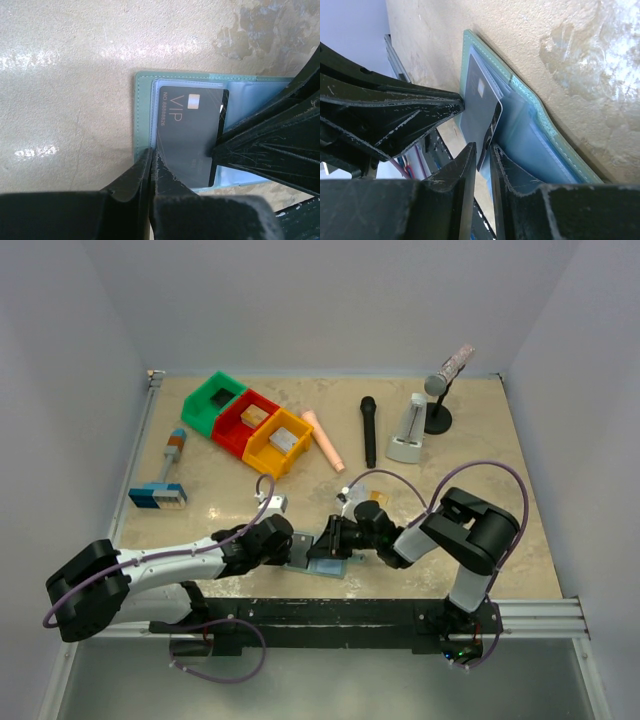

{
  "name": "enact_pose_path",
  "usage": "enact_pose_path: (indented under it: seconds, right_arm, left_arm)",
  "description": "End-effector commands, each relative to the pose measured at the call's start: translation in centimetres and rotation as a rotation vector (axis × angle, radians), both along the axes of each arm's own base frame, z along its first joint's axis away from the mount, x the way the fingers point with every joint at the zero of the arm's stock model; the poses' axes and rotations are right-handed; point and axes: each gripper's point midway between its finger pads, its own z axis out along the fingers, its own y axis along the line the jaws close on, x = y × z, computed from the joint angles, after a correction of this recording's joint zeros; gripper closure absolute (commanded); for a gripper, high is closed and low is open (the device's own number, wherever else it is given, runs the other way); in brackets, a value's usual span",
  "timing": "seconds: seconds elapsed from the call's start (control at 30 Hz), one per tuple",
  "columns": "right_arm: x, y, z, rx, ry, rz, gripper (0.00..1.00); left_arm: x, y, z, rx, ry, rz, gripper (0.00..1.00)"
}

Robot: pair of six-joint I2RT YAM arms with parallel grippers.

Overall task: Take the credit cards out of the card holder
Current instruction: Remove the credit card from the card holder.

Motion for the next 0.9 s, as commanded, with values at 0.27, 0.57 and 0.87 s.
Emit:
enact_pose_path:
  seconds: [0.27, 0.57, 0.87]
  right_arm:
    - [-0.5, 0.0, 0.6, 0.019, -0.012, 0.015, 0.64]
    - [0.3, 0.9, 1.2, 0.07, -0.017, -0.005, 0.6]
    - [1.5, 0.8, 1.3, 0.105, -0.019, -0.073, 0.6]
  left_arm:
    - [-0.2, 0.3, -1.3, 0.013, 0.023, 0.019, 1.0]
    - [-1.0, -0.7, -1.9, -0.041, 0.06, -0.02, 1.0]
    - [-1.6, -0.7, -1.5, -0.088, 0.064, -0.017, 1.0]
